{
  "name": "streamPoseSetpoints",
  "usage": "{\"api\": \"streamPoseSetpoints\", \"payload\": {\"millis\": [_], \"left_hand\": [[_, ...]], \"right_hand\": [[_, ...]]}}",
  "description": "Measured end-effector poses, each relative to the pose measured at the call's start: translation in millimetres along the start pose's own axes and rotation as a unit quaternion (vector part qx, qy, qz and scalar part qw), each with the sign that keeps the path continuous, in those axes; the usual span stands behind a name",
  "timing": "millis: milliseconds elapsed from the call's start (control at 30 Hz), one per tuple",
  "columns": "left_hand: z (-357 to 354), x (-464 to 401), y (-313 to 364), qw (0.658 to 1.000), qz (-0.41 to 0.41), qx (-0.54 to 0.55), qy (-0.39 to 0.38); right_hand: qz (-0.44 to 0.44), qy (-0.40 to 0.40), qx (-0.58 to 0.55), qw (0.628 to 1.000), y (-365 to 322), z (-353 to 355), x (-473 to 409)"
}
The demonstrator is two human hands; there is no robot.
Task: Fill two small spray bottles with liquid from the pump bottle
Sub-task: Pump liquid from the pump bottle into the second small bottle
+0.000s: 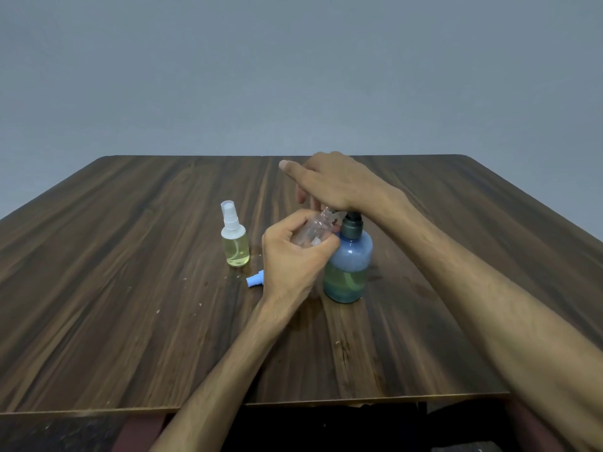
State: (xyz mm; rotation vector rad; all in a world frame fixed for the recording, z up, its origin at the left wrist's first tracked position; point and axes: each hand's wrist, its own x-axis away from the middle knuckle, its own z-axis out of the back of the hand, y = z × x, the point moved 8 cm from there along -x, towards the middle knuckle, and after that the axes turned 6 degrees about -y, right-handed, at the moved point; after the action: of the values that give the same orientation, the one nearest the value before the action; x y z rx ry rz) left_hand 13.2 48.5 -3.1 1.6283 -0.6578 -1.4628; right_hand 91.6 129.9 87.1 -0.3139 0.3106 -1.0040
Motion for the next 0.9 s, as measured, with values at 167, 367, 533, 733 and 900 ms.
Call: {"api": "streamPoseSetpoints", "payload": {"millis": [167, 367, 533, 733, 900], "left_hand": [[-0.4, 0.6, -0.4, 1.000, -0.002, -0.005, -0.003], [1.5, 2.2, -0.6, 1.000, -0.004, -0.011, -0.001], [0.2, 1.0, 0.2, 1.000, 0.006, 0.010, -0.001], [2.0, 0.2, 0.4, 1.000, 0.002, 0.004, 0.001], [2.2, 1.0, -0.2, 1.000, 0.003, -0.001, -0.002]], "right_hand": [[-0.010, -0.005, -0.031, 0.999, 6.8, -2.3, -1.6], [0.011, 0.020, -0.029, 0.999, 0.6, 1.6, -1.2], [0.005, -0.017, -0.010, 1.000, 0.1, -3.7, -2.6], [-0.013, -0.040, 0.010, 0.999, 1.9, -8.2, -2.1], [0.005, 0.010, 0.023, 1.000, -6.2, 7.0, -0.6]]}}
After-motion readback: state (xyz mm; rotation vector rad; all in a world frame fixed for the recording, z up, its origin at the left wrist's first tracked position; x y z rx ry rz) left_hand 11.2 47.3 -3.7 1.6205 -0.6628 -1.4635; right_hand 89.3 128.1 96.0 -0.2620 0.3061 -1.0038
